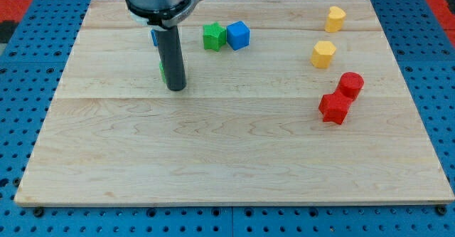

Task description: Push the green circle towards top left

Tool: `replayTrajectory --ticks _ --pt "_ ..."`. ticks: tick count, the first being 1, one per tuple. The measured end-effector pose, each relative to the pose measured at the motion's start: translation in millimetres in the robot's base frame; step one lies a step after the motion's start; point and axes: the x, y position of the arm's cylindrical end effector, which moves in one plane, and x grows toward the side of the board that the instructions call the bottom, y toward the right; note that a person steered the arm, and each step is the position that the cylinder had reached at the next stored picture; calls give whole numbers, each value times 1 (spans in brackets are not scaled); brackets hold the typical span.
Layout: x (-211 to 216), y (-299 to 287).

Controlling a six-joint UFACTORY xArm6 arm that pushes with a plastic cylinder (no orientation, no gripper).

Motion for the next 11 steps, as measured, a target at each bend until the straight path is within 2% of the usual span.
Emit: replayTrajectory --ticks 2,3,4,6,8,9,11 --pt "-52 -33" --pt "-53 22" --pt "-81 1" --pt "-82 -115" --pt "-67 -110" --pt "-67 -131" --pt "-90 -154"
